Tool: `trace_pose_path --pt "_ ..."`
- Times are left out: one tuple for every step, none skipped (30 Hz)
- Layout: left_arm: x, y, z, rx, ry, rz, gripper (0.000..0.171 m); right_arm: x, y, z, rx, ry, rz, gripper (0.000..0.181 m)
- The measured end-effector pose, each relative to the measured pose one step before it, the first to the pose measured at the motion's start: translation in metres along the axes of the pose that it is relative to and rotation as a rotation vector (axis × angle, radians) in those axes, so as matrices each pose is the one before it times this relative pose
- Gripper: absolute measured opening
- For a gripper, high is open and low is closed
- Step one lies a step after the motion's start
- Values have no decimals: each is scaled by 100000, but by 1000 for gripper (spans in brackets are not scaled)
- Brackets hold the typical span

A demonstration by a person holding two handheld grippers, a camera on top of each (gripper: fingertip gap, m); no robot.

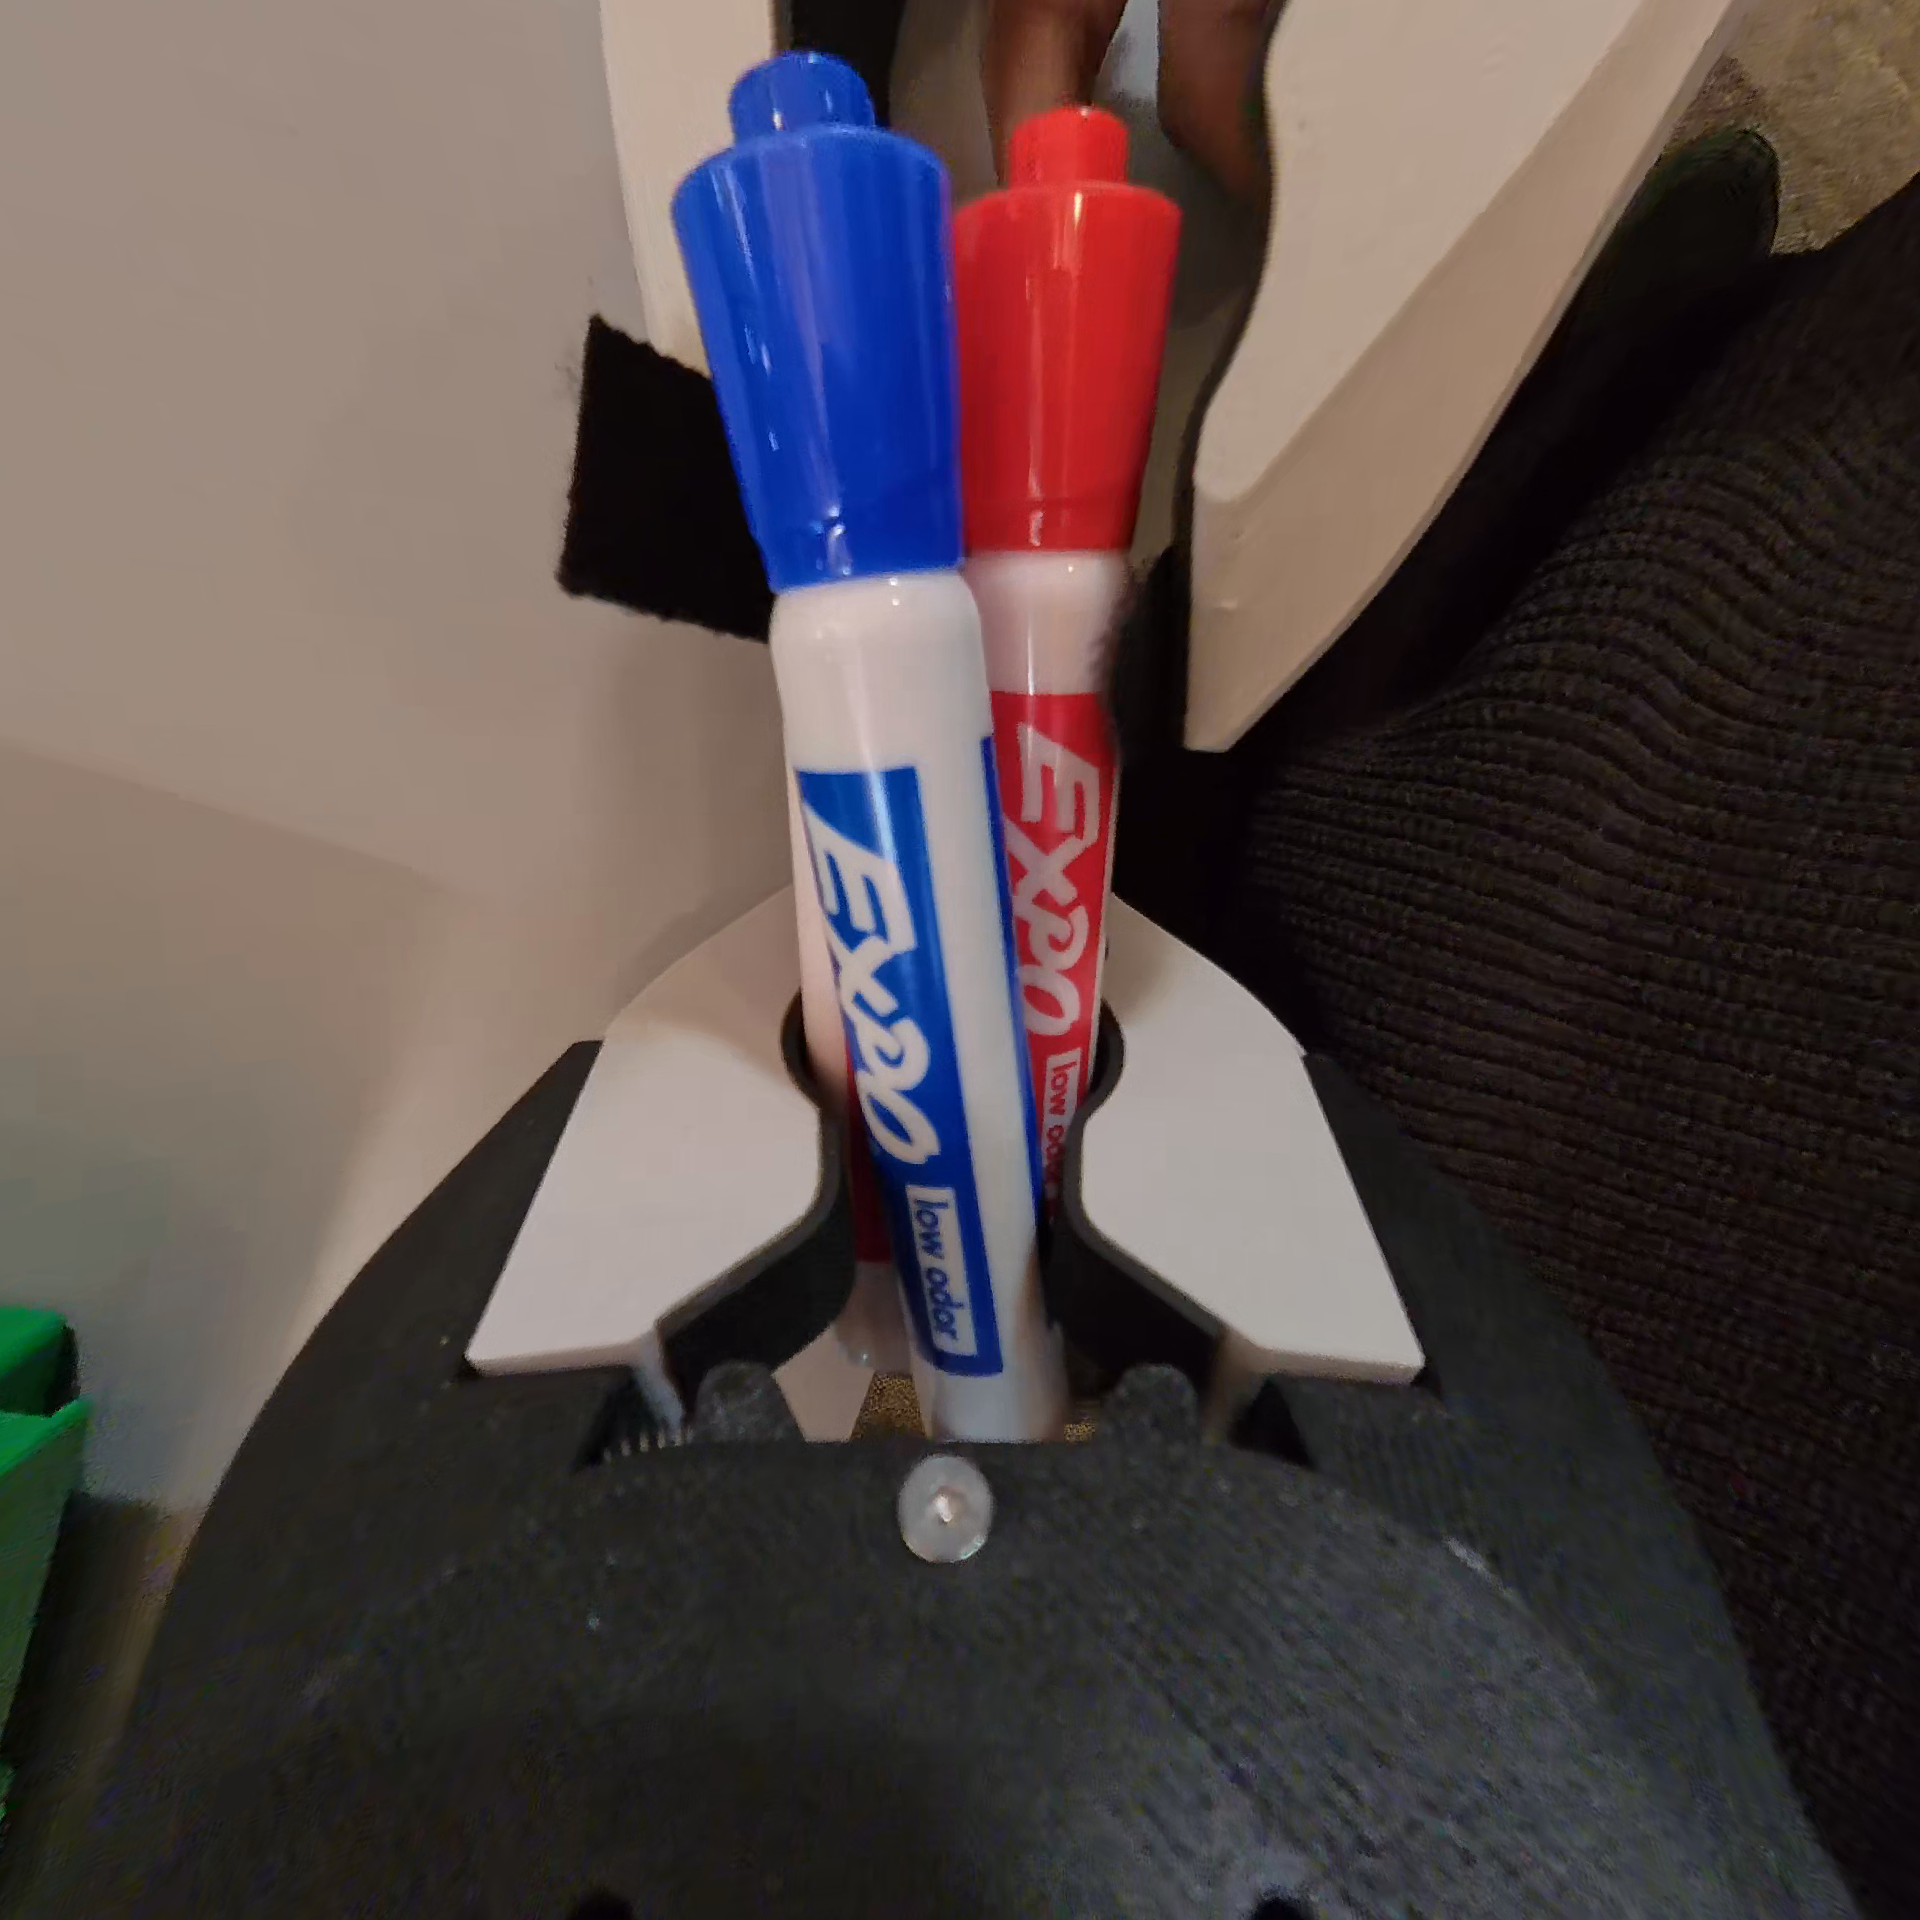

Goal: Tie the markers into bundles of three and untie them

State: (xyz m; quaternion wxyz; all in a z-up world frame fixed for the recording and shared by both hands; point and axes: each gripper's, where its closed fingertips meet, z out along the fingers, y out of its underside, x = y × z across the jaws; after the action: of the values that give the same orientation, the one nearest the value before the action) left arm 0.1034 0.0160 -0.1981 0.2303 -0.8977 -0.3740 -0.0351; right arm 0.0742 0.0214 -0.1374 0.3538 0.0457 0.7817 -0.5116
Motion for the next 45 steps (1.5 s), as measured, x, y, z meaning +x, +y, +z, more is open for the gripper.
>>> trace_pose_path --pt "95 40 82 -436 350 156 44 -5 56 14 -350 159 -503 50" --pt "80 76 67 -615 216 318 45 -25 -5 0 -1 -4 -268 50" --pt "71 78 69 -583 112 352 45 -42 -27 -19 62 -241 147 50" --pt "80 59 61 -528 248 217 44 -30 -30 -19 136 -324 205 49" --pt "100 39 65 -404 276 212 45 -33 -21 -3 192 -326 119 49" --pt "64 17 51 -296 83 233 45 -34 5 7 -88 -315 181 48" --pt "68 3 56 -292 78 158 44 -35 28 48 -273 -256 54 48" --pt "61 19 46 -321 117 151 44 -42 4 58 -103 -161 -92 48" --pt "62 30 61 -358 163 143 45 -52 27 73 -220 -113 -129 47" --pt "56 44 53 -416 162 137 44 -32 41 83 -345 -51 -137 47" --pt "42 41 55 -445 5 135 45 -45 26 84 -296 -87 -92 47" --pt "46 36 46 -388 61 119 45 -17 35 76 -283 -118 26 47" --pt "65 52 58 -407 261 57 44 -41 35 68 -321 -293 135 47" --pt "65 56 68 -520 200 89 44 -29 44 46 -433 -286 382 46" --pt "36 58 70 -486 10 247 44 -48 39 35 -486 -352 548 45" --pt "18 -13 39 -104 -145 234 44 -48 -12 23 -206 -375 461 44" --pt "38 6 10 -272 36 -56 44 -38 5 16 -266 -199 482 44" --pt "27 -4 8 -118 -8 66 44 -45 -12 18 -290 -255 358 44" --pt "-1 -13 8 -55 -159 -18 44 -21 -28 24 -56 -84 137 44" --pt "-7 -6 1 -111 -138 -77 44 -33 -30 22 -53 -28 -9 44" --pt "17 8 12 -186 -94 18 44 -47 -9 33 -90 -139 -124 43" --pt "10 9 -4 -277 -146 -58 44 -64 -6 55 -194 -247 -58 43" --pt "24 40 9 -566 -279 -5 44 -89 9 80 -296 -314 -29 43" --pt "69 88 -4 -987 -318 162 44 -111 13 91 -455 -363 -103 43" --pt "118 101 5 -1044 -240 487 44 -141 3 106 -501 -408 -267 42" --pt "123 53 19 -760 -245 524 44 -172 -3 100 -406 -547 -349 42" --pt "112 16 28 -486 -103 362 44 -152 -28 111 -289 -422 -251 41" --pt "101 -9 17 -308 90 127 44 -118 -20 109 -165 -221 -270 40" --pt "84 -6 23 -259 94 57 44 -101 -6 105 -168 -292 -171 39" --pt "52 -3 18 -175 79 122 44 -74 20 102 -226 -215 -47 38" --pt "33 7 -1 -161 35 -36 44 -55 18 88 -177 -145 50 38" --pt "41 16 5 -159 135 -75 44 -28 41 81 -270 -77 74 38" --pt "32 15 -2 -175 2 31 44 11 73 74 -503 101 -11 38" --pt "6 14 9 -202 -186 101 44 37 107 66 -668 362 -152 37" --pt "34 13 -1 -268 -83 18 44 20 78 56 -548 279 -186 36" --pt "45 21 5 -306 38 50 44 -27 18 42 -217 -2 -25 36" --pt "54 10 7 -247 -52 175 44 -49 -12 42 -47 -183 167 36" --pt "68 11 9 -262 -26 224 44 -62 -17 34 -20 -236 114 36" --pt "62 6 19 -255 -18 180 44 -54 -3 35 -98 -173 17 35" --pt "63 8 7 -241 -14 114 44 -49 24 52 -271 -145 -19 35" --pt "54 0 18 -213 -9 117 43 -43 29 44 -274 -105 -74 34" --pt "41 21 8 -211 2 65 43 -13 45 43 -211 -9 -13 34" --pt "27 -3 4 -93 40 65 43 -35 24 44 -179 -146 114 34" --pt "35 13 -1 -111 82 45 43 -32 28 48 -156 -165 129 34" --pt "16 9 9 -105 -16 -11 43 -4 17 46 -101 -16 103 33"
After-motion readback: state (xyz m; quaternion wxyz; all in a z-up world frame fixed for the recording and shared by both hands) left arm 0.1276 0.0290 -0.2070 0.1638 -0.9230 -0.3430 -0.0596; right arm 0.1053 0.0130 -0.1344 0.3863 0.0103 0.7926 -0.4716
